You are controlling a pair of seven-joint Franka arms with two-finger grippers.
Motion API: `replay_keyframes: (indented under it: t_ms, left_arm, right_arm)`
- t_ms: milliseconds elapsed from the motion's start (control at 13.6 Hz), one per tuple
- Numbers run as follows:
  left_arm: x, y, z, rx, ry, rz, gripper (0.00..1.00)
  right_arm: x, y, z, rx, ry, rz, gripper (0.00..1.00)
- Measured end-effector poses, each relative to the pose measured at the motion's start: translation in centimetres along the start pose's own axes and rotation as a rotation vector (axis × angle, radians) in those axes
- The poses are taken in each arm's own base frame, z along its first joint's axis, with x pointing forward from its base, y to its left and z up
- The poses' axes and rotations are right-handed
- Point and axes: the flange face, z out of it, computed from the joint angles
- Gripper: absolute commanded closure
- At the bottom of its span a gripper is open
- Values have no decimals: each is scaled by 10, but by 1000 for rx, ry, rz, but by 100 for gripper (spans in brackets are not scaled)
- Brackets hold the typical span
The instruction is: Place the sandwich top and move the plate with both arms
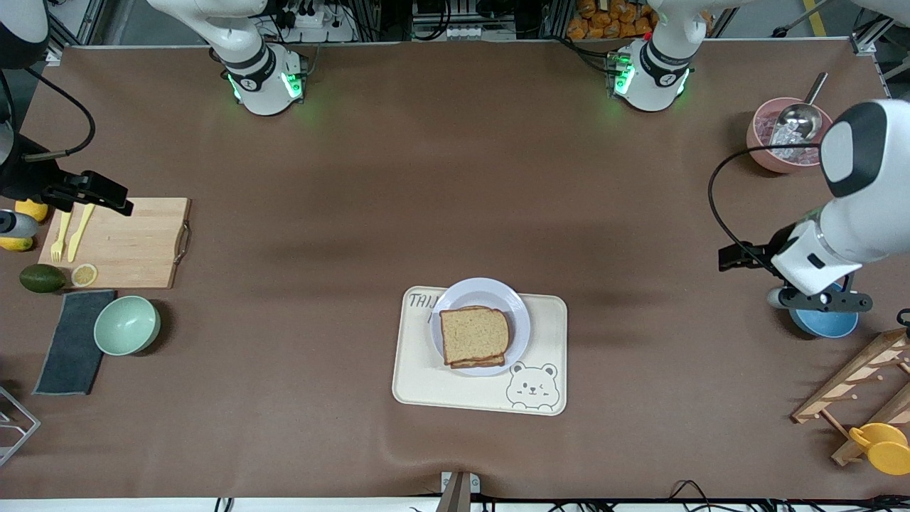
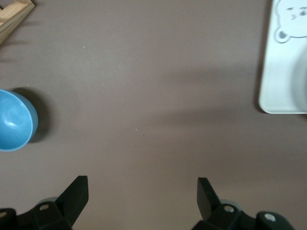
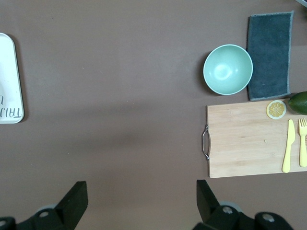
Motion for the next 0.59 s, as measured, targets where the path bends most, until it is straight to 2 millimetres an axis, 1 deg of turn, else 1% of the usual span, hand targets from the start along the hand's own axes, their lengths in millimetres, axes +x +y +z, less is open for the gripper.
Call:
replay_keyframes:
  t_ms: [294, 441, 587]
  left_arm:
    - [-25, 34, -59, -9, 78, -61, 0]
    - [-39, 42, -83, -21, 98, -68, 0]
    - [-53, 53, -102, -23, 116, -58, 0]
  right_arm:
    - [1, 1, 1, -1, -2, 1, 0]
    - [1, 4, 1, -1, -3, 6, 0]
    - [1, 5, 1, -1, -3, 9, 0]
